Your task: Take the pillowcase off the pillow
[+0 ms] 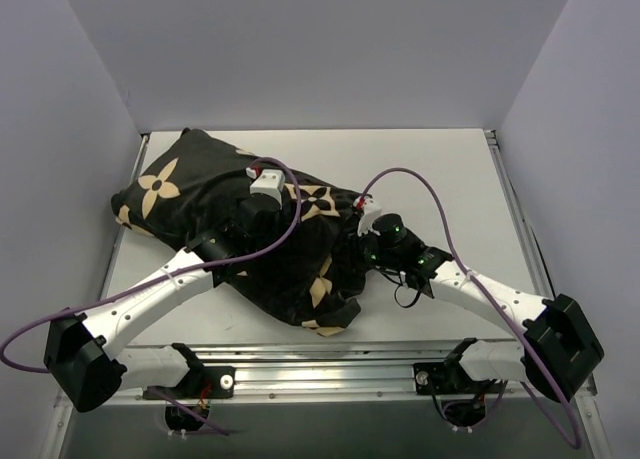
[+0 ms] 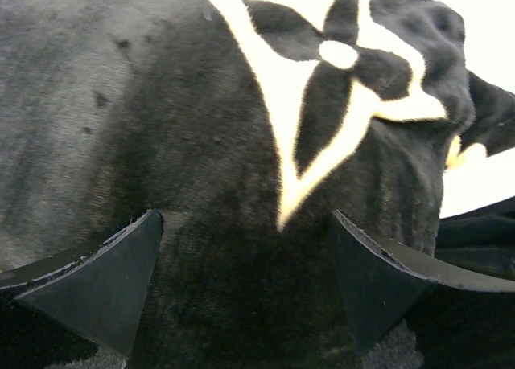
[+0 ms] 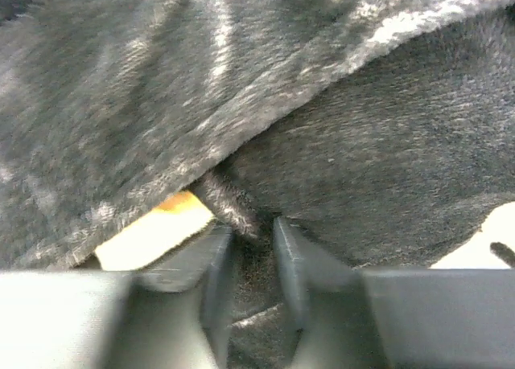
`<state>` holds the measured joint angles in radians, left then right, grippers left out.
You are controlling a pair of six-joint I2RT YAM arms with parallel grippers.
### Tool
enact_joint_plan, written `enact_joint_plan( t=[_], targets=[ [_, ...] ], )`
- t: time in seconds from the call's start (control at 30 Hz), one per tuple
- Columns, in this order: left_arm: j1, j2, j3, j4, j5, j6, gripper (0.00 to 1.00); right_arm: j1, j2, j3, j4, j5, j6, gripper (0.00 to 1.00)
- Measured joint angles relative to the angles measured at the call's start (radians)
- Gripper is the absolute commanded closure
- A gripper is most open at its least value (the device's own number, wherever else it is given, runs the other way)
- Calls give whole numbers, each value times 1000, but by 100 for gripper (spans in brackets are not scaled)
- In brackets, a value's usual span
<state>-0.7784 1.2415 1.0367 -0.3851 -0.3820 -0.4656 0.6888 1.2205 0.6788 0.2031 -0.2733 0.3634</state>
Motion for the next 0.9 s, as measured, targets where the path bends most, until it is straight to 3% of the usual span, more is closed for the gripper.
enact_joint_plan(
  t=[0.03, 0.27, 0.47, 0.9],
  targets=[
    [5, -3, -6, 0, 0, -4, 6, 0, 14, 0, 1, 6, 1, 100],
    [112, -45, -38, 6, 42, -59, 6, 3, -1, 3, -18, 87, 28, 100],
    [214, -82, -140, 51, 78, -114, 6, -2, -198, -53, -101, 236, 111, 100],
    [308, -95, -165, 59, 168, -154, 5, -14, -646, -385, -242, 359, 570, 100]
  ],
)
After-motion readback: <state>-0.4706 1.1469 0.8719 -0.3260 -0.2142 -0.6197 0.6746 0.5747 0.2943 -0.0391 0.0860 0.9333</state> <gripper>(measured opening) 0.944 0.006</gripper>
